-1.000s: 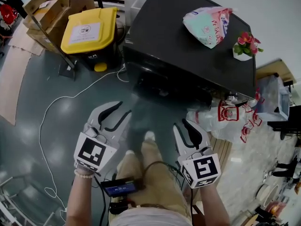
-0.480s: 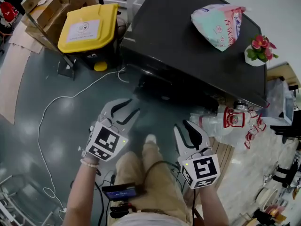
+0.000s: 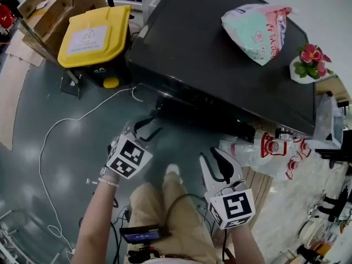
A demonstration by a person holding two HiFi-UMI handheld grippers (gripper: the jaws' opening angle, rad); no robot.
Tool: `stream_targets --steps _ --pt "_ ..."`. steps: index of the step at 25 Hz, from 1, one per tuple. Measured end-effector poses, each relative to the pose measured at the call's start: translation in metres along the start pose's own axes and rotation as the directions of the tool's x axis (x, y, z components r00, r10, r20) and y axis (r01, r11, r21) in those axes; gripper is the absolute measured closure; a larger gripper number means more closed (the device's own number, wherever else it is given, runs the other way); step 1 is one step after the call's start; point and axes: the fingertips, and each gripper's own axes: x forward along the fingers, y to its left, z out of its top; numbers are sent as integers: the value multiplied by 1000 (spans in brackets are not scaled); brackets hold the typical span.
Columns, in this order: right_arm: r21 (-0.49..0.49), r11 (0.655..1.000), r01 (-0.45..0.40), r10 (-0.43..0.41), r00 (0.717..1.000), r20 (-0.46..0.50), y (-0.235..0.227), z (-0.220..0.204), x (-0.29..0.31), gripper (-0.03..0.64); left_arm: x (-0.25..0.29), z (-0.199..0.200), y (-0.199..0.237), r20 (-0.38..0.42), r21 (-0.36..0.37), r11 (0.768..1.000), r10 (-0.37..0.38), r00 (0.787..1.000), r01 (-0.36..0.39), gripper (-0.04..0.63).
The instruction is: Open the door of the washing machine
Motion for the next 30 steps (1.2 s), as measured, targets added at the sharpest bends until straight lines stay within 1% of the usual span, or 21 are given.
stream_targets --steps 6,12,16,17,21,30 --pt "0 1000 -2 2 1000 -2 -12 -6 7 518 34 -18 7 -63 12 1000 -3 998 4 443" --pt "-15 1000 -19 19 1000 -20 -17 -13 10 518 49 -26 11 -114 50 999 -13 993 19 442" --pt "-14 999 -29 29 999 -27 -16 -14 11 518 55 -27 6 -135 54 998 -34 990 41 452" --pt "-13 999 -31 30 999 -27 -16 -14 11 518 56 -28 5 -138 50 998 -36 990 43 446" --pt "-11 999 -34 34 999 -26 -16 -15 11 518 57 -28 7 -130 37 999 -22 991 27 465" --pt "-22 999 -42 42 999 -25 -7 -17 10 518 53 -30 5 -126 66 998 -10 992 19 488"
